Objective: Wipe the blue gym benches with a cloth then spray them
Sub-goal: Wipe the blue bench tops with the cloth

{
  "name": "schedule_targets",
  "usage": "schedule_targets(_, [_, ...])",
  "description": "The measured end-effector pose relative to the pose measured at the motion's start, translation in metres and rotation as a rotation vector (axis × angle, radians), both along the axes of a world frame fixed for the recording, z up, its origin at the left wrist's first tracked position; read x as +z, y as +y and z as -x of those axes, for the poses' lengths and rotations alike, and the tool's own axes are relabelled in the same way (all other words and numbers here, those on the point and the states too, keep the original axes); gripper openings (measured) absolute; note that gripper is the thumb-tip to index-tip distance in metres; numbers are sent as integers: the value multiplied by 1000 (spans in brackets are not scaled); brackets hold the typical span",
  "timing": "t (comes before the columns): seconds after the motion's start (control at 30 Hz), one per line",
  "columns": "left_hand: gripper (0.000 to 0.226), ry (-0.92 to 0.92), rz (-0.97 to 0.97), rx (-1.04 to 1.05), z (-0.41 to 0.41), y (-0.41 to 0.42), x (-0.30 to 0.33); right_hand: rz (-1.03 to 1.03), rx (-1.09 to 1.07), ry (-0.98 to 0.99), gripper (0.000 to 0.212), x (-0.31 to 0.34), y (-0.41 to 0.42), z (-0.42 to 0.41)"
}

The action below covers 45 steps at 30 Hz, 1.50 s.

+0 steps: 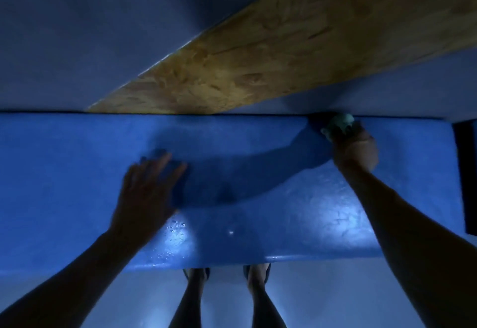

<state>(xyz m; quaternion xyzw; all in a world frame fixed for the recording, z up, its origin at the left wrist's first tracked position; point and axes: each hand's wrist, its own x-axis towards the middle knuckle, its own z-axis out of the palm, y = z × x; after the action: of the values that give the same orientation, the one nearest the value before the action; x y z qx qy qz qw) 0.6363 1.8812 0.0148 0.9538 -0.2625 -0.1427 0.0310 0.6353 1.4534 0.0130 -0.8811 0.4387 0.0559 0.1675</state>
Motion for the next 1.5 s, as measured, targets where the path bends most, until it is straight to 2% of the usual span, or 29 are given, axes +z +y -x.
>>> schedule_targets(0.07, [116, 49, -45, 29, -6, 19, -2, 17, -53, 4, 61, -9, 34, -7])
schedule_targets(0.2, [116, 153, -107, 84, -7, 15, -7, -38, -23, -18, 51, -22, 133, -33])
schedule_targets(0.27, [115, 171, -136, 104, -6, 13, -7, -82, 137, -3, 50, -20, 191, -44])
schedule_targets(0.37, [113, 147, -127, 96, -6, 15, -7, -79, 523, -39, 36, -15, 246, -50])
schedule_targets(0.47, [113, 125, -100, 98, -6, 16, -8, 16, 749, -43, 31, -11, 221, -47])
schedule_targets(0.53, [113, 108, -62, 89, -6, 17, -9, 69, 686, -28, 30, -9, 173, -37])
schedule_targets(0.63, [112, 116, -59, 89, -6, 18, -9, 60, 249, 63, 38, -3, 95, -15])
schedule_targets(0.7, [112, 149, -114, 97, -8, 17, -8, 92, 68, 112, 44, -3, 77, -8])
schedule_targets(0.8, [112, 158, -108, 96, -7, 19, -11, 52, -30, 55, 56, -14, 110, -26])
schedule_targets(0.9, [110, 144, -97, 88, -6, 19, -11, -36, -17, -24, 52, -28, 177, -49])
schedule_targets(1.0, [110, 127, -110, 92, -6, 18, -11, -58, 201, -73, 46, -30, 236, -53])
schedule_targets(1.07, [111, 121, -85, 83, -6, 20, -12, -21, 485, -132, 39, -26, 254, -45])
schedule_targets(1.13, [110, 117, -73, 72, -5, 21, -12, 12, 787, -170, 41, -20, 249, -31])
schedule_targets(1.2, [108, 117, -74, 65, -6, 22, -13, 65, 953, -165, 47, -19, 221, -20])
schedule_targets(1.27, [105, 129, -70, 64, -5, 22, -13, 164, 882, -115, 48, -19, 177, -7])
schedule_targets(1.37, [104, 130, -42, 74, -5, 24, -15, 198, 516, -42, 45, -16, 111, 14])
schedule_targets(1.43, [103, 122, -11, 79, -4, 24, -16, 154, 228, -33, 46, -17, 108, 18])
schedule_targets(1.5, [102, 123, 1, 90, -3, 24, -15, 98, 49, -58, 53, -25, 140, 13])
